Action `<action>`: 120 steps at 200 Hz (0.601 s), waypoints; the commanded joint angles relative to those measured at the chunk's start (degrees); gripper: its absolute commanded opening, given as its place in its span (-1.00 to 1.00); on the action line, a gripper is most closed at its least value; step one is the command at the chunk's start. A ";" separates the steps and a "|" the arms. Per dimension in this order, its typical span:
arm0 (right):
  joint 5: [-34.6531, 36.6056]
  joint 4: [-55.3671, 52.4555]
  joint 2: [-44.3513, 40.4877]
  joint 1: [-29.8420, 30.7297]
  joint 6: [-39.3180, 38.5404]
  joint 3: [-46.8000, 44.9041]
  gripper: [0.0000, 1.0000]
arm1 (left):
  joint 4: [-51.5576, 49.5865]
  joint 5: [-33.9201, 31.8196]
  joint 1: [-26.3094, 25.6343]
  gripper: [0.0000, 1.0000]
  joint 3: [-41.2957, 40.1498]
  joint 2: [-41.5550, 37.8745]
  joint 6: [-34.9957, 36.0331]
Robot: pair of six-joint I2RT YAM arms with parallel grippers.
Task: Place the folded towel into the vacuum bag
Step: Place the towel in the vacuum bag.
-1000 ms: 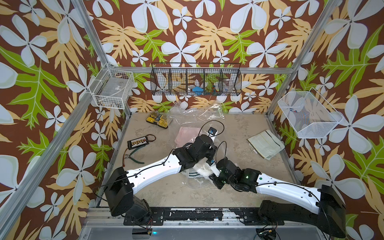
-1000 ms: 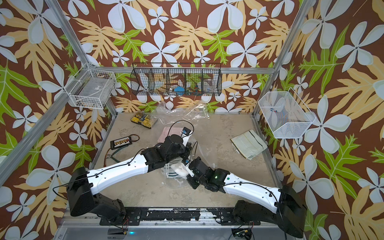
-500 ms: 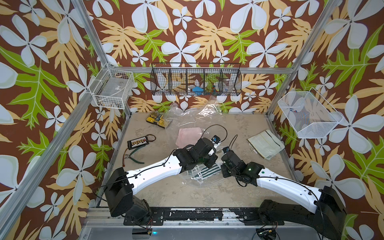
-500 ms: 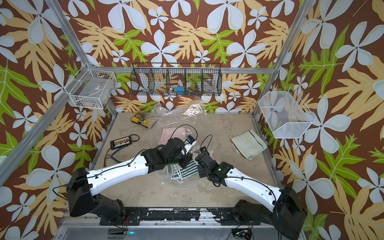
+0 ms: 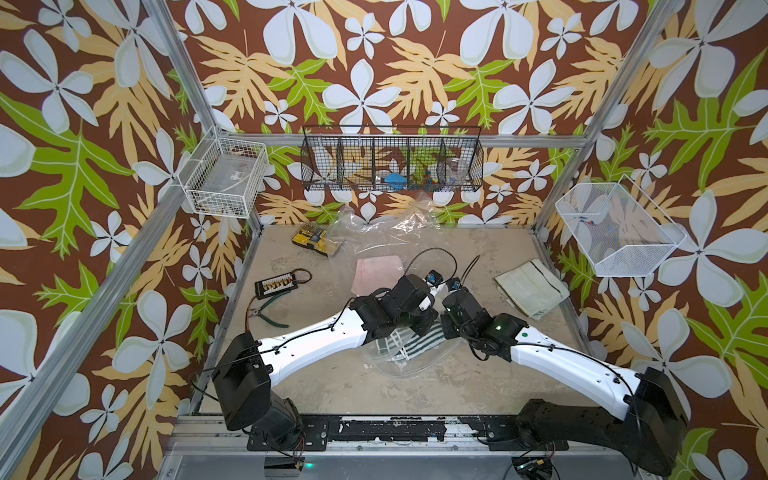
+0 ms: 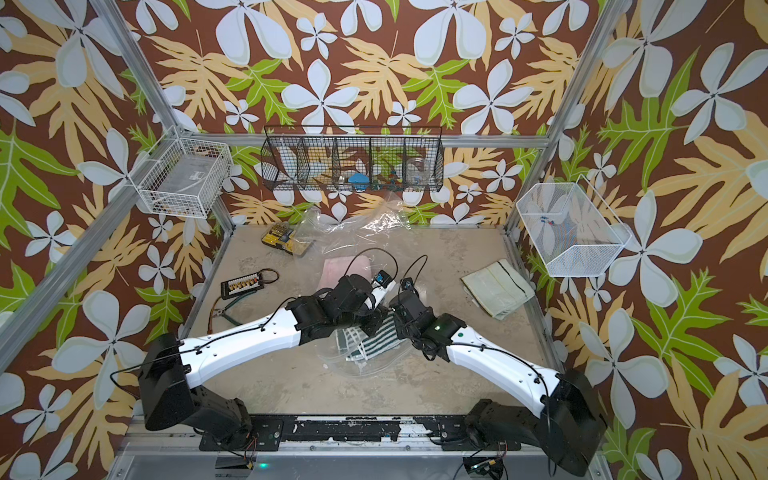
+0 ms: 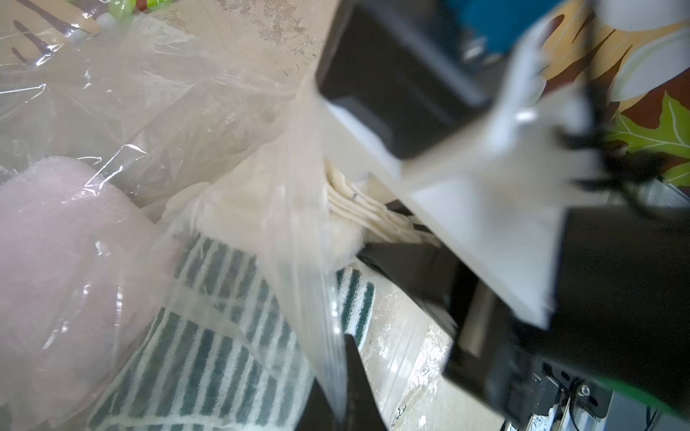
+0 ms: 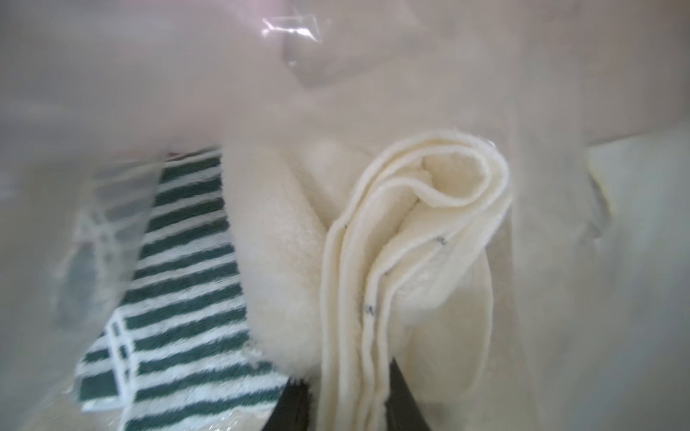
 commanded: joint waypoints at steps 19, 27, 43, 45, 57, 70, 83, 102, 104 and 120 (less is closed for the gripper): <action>1.64 9.00 8.08 -2.13 2.73 -4.81 -0.79 | 0.71 2.71 -0.17 -1.00 1.00 1.37 -0.28; -0.03 10.07 9.36 -2.20 2.95 -5.04 -0.64 | 1.02 2.70 -0.16 -1.00 0.98 1.89 -0.19; -2.39 10.55 9.65 -2.16 2.77 -4.87 -0.36 | 1.08 2.79 -0.12 -1.00 1.32 3.11 -0.19; -2.50 10.51 9.49 -2.20 2.70 -4.87 -0.33 | 1.05 2.79 -0.14 -1.00 1.38 3.21 -0.19; -2.94 10.04 7.65 -2.29 2.39 -4.80 -0.11 | 1.02 3.06 -0.23 -1.00 1.33 3.29 -0.60; -4.86 7.91 5.61 -3.20 2.09 -3.87 0.11 | 1.03 3.06 -0.17 -0.92 0.87 2.73 -1.21; -9.06 5.41 3.43 -4.89 1.89 -2.92 0.24 | 1.19 3.02 -0.17 -0.85 -0.02 1.86 -2.06; -12.10 1.01 -0.20 -6.31 2.35 -2.58 0.40 | 2.24 3.66 -0.32 -0.81 -1.92 1.04 -3.64; -12.24 0.55 -0.55 -6.38 2.44 -2.53 0.42 | 2.37 3.67 -0.39 -0.81 -2.11 1.00 -3.82; -13.06 -3.56 -3.56 -7.33 4.06 -2.99 0.52 | 3.32 3.76 -0.76 -0.78 -3.53 0.81 -4.70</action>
